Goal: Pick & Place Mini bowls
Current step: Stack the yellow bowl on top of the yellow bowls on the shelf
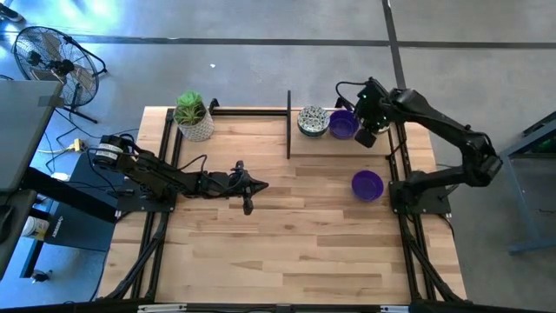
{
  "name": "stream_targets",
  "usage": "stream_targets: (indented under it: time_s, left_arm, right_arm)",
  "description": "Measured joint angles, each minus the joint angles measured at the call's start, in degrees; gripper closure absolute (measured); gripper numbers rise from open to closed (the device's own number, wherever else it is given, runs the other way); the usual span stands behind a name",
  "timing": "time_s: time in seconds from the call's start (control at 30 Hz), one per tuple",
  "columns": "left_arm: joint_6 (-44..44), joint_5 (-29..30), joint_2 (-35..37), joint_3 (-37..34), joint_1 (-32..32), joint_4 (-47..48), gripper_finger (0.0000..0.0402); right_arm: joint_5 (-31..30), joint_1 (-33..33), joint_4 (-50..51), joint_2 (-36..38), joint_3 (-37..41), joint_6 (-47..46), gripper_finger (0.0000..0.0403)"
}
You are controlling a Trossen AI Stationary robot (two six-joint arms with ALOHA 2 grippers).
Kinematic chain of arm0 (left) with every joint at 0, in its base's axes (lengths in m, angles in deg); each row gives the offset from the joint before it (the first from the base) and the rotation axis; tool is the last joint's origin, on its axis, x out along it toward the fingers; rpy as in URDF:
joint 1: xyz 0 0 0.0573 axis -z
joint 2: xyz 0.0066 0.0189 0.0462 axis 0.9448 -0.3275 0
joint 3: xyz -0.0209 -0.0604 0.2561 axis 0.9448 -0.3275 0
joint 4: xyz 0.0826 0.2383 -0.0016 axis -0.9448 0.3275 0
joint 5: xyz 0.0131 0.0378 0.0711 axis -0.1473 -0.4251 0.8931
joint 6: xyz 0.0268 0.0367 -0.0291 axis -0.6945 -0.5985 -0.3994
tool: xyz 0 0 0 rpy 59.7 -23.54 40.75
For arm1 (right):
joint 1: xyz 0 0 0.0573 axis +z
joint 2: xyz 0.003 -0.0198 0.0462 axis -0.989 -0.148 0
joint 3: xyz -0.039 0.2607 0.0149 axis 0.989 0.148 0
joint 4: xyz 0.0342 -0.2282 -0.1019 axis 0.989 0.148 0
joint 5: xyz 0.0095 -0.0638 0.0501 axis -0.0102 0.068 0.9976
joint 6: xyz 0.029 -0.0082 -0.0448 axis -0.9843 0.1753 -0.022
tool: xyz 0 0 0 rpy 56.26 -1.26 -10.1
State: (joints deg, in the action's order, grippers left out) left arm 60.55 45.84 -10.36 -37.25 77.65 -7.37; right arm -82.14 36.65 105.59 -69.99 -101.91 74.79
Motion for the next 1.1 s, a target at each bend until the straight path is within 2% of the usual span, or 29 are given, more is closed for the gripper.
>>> stream_targets:
  time_s: [0.57, 1.1]
  left_arm:
    - [-0.12, 0.02, 0.00, 0.02, 0.00, 0.07, 0.0399]
    - [-0.32, 0.00, 0.00, 0.04, 0.00, -0.28, 0.0399]
  right_arm:
    - [2.37, -7.47, -7.26, -0.40, 7.54, 7.08, 0.0390]
    - [3.28, -9.20, -8.15, -2.78, 8.20, 7.79, 0.0387]
